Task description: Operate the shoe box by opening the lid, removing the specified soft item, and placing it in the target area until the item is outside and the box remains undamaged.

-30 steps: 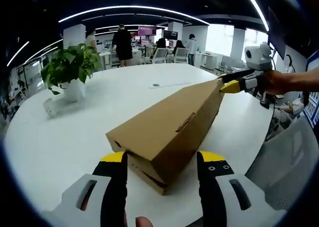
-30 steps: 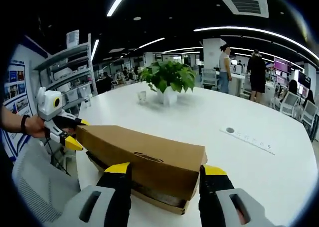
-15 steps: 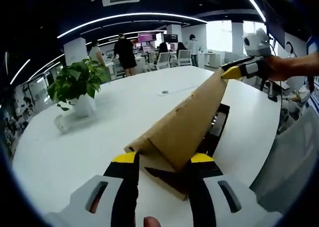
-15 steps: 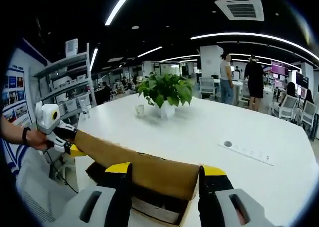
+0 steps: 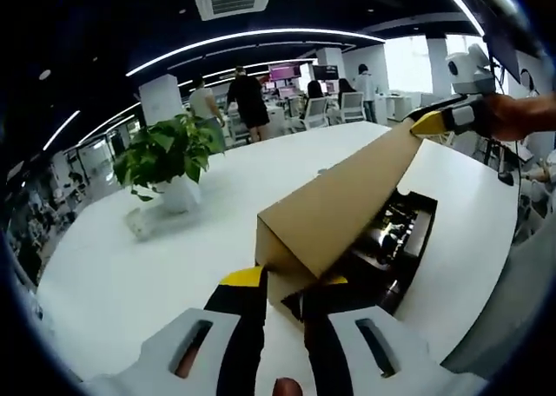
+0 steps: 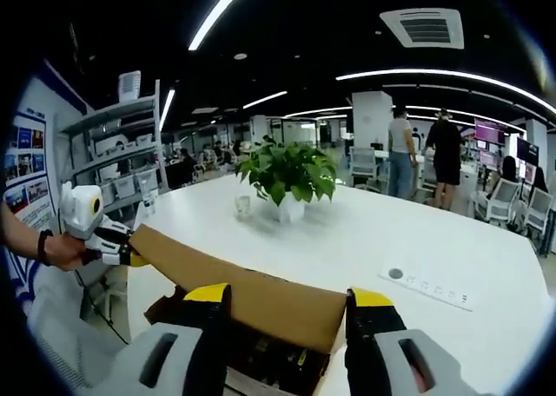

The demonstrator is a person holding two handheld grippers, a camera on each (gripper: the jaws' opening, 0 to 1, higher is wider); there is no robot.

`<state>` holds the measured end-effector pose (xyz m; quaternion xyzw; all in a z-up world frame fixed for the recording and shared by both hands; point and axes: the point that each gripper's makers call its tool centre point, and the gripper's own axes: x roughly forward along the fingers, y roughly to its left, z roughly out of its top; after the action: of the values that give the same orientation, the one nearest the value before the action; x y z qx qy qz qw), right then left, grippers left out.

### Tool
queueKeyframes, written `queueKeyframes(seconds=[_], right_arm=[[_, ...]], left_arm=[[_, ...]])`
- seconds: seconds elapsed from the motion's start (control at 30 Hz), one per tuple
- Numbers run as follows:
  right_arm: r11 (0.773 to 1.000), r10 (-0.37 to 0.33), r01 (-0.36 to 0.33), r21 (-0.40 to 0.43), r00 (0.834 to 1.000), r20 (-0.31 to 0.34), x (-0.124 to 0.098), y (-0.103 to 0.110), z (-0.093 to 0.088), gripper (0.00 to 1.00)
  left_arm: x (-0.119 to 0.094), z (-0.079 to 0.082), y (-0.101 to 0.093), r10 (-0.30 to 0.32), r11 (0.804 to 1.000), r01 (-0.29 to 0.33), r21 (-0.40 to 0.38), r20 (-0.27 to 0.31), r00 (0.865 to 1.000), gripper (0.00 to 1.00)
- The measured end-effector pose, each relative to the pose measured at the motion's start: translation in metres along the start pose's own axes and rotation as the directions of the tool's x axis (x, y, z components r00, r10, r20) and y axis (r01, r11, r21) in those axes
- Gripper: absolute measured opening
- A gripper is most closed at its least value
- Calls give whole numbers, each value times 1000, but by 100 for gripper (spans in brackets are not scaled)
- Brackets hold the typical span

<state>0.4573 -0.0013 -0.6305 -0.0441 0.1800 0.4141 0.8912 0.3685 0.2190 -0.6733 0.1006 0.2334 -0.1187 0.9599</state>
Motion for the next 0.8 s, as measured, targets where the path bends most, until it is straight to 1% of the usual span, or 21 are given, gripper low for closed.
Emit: queueKeyframes(seconds=[0.27, 0.37, 0.4, 0.47, 0.67, 0.8], right_arm=[[997, 48, -47, -62, 999, 9, -6, 0, -3, 51], [995, 68, -67, -71, 998, 12, -8, 1, -3, 53], [993, 84, -83, -83, 996, 12, -8, 3, -4, 55], [991, 94, -93, -98, 996, 7, -8, 4, -5, 55], [984, 79, -79, -157, 997, -8, -2, -2, -6, 52], [986, 70, -69, -154, 998, 0, 3, -5, -4, 50]], left_arm=[[5, 4, 6, 20, 1000, -20, -3, -2, 1000, 9], [7, 5, 9, 21, 1000, -21, -21, -2, 1000, 9], [8, 6, 9, 19, 999, -19, -27, 0, 1000, 9], [9, 7, 10, 20, 999, -20, -34, -3, 1000, 8], [12, 9, 13, 17, 998, -18, -61, -6, 1000, 8], [13, 11, 15, 15, 997, -16, -70, -8, 1000, 8]])
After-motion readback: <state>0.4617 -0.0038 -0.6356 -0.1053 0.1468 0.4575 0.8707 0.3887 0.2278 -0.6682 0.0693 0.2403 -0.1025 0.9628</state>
